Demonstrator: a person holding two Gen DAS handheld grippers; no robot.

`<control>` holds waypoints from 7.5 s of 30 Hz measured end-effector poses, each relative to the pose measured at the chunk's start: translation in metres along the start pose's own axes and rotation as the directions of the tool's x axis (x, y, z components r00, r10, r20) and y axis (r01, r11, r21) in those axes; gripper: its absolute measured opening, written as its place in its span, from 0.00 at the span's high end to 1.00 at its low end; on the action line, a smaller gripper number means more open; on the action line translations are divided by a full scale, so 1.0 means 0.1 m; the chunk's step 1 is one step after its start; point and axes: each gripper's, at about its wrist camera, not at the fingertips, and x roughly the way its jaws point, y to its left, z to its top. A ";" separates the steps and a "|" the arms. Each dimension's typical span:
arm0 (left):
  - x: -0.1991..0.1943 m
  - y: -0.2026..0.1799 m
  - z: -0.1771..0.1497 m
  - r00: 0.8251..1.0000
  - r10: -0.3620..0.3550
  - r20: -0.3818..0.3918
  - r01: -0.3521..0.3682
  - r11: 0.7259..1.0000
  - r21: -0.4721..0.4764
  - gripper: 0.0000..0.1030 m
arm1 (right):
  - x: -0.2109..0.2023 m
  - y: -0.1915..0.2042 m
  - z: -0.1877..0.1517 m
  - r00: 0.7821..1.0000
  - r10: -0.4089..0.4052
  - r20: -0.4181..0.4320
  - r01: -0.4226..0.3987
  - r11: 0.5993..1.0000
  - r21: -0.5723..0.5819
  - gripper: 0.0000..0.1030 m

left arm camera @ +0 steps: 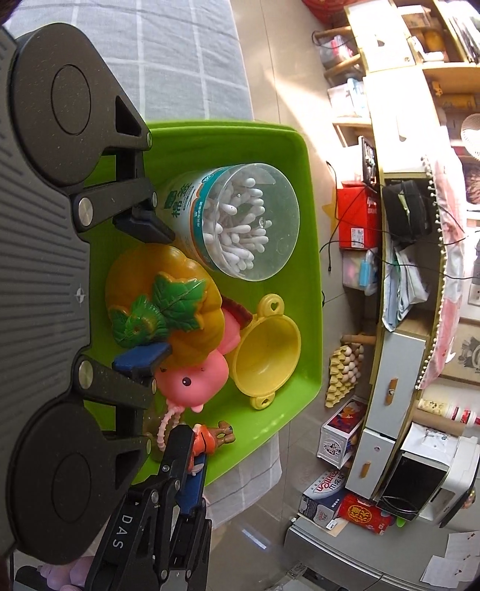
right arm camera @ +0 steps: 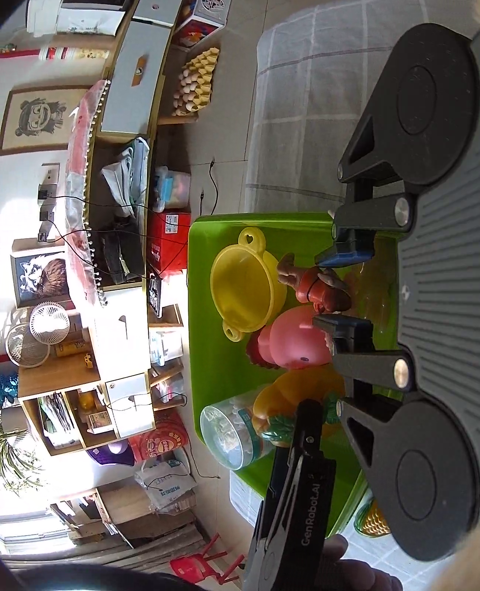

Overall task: Organize rigid objects
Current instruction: 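Carry bowl and red figure into the green bin and open both tools, then lift both tools out of the green bin toward the remaining toys, then grasp pink card box with left tool while right tool grasps tan octopus toy, then carry card box and octopus into the green bin and open both tools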

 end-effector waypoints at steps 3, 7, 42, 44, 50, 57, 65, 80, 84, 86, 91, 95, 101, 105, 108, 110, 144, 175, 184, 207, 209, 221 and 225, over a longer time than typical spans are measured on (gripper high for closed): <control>0.01 -0.01 0.01 1.000 0.003 0.010 -0.003 1.000 0.003 0.42 | -0.01 0.02 0.00 1.000 -0.002 0.004 0.002 1.000 -0.008 0.98; 0.01 -0.04 -0.01 1.000 0.009 0.025 -0.009 1.000 0.022 0.41 | -0.01 0.06 0.00 1.000 -0.011 0.007 0.011 1.000 -0.015 0.98; -0.74 -0.15 -0.30 0.991 -0.013 0.133 0.014 1.000 -0.002 0.05 | -0.80 0.17 0.11 1.000 0.009 -0.002 -0.009 1.000 0.023 0.51; -0.82 -0.12 -0.37 0.992 -0.003 0.126 0.004 1.000 -0.011 0.05 | -0.86 0.19 0.07 1.000 0.010 -0.009 -0.010 0.999 0.031 0.50; -0.97 -0.15 -0.63 0.994 0.015 0.107 -0.013 1.000 -0.025 0.05 | -0.97 0.25 -0.11 0.999 0.024 -0.027 -0.024 1.000 0.021 0.47; -1.00 -0.29 -1.00 0.989 0.015 0.147 -0.013 1.000 -0.015 0.05 | -1.03 0.21 -0.46 0.999 0.046 -0.029 -0.047 0.999 -0.022 0.47; -0.87 -0.55 -1.46 0.993 -0.009 0.114 0.000 0.997 0.076 0.05 | -1.02 0.10 -0.82 0.994 0.094 -0.064 -0.098 0.993 -0.070 0.47; -0.67 -0.77 -1.54 0.999 -0.030 0.023 0.031 0.999 -0.040 0.37 | -0.97 -0.02 -1.05 0.983 0.111 -0.146 -0.127 0.986 -0.108 0.46; -0.65 -0.79 -1.53 0.999 -0.042 0.021 0.042 0.999 -0.003 0.54 | -0.96 0.02 -1.08 0.977 0.143 -0.159 -0.162 0.980 -0.115 0.46; -0.65 -0.75 -1.55 0.998 -0.057 0.016 0.057 0.998 0.009 0.57 | -0.95 0.05 -1.10 0.976 0.146 -0.164 -0.170 0.976 -0.139 0.46; -0.69 -0.69 -1.53 0.997 -0.081 0.006 0.081 0.996 0.039 0.59 | -0.90 0.12 -1.18 0.972 0.160 -0.173 -0.188 0.970 -0.157 0.46; -0.75 -0.59 -1.48 0.989 -0.133 -0.063 0.138 0.988 0.071 0.60 | -0.86 0.19 -1.24 0.971 0.164 -0.174 -0.196 0.963 -0.184 0.46; -0.83 -0.39 -1.55 0.987 -0.112 -0.112 0.123 0.987 0.101 0.61 | -0.84 0.30 -1.29 0.982 0.134 -0.135 -0.163 0.959 -0.234 0.41; -0.89 -0.30 -1.58 0.992 -0.094 -0.086 0.103 0.989 0.103 0.60 | -0.80 0.40 -1.37 0.987 0.119 -0.109 -0.145 0.952 -0.270 0.26; -0.90 -0.29 -1.60 0.995 -0.075 -0.059 0.082 0.988 0.128 0.58 | -0.78 0.42 -1.40 0.990 0.112 -0.086 -0.131 0.958 -0.256 0.21; -0.88 -0.27 -1.65 0.996 -0.081 -0.043 0.085 0.992 0.091 0.48 | -0.78 0.43 -1.42 0.992 0.110 -0.066 -0.124 0.960 -0.250 0.21; -1.03 -0.26 -1.54 0.994 -0.031 0.101 0.038 0.997 -0.071 0.62 | -0.84 0.48 -1.20 0.986 0.160 -0.049 -0.167 0.966 -0.195 0.85; -0.79 -0.03 -0.47 0.976 0.077 0.204 -0.036 0.980 -0.197 0.63 | -0.77 0.14 0.02 0.969 0.086 0.232 -0.141 0.962 0.232 0.85; -0.45 -0.01 -0.45 0.982 0.117 0.150 -0.097 0.986 -0.133 0.63 | -0.56 0.15 0.00 0.979 0.040 0.198 -0.087 0.968 0.234 0.85; -0.26 -0.11 -0.40 0.983 0.128 0.129 -0.126 0.992 -0.024 0.62 | -0.36 0.18 -0.14 0.990 0.051 0.130 -0.074 0.981 0.180 0.85; -0.24 -0.11 -0.38 0.984 0.130 0.122 -0.129 0.991 -0.018 0.62 | -0.36 0.19 -0.15 0.991 0.053 0.126 -0.075 0.982 0.176 0.85; -0.21 -0.12 -0.37 0.984 0.137 0.116 -0.137 0.991 -0.009 0.62 | -0.35 0.19 -0.16 0.993 0.052 0.108 -0.071 0.982 0.175 0.85; -0.21 -0.12 -0.37 0.984 0.136 0.117 -0.136 0.991 -0.007 0.62 | -0.35 0.18 -0.17 0.993 0.053 0.103 -0.071 0.981 0.179 0.85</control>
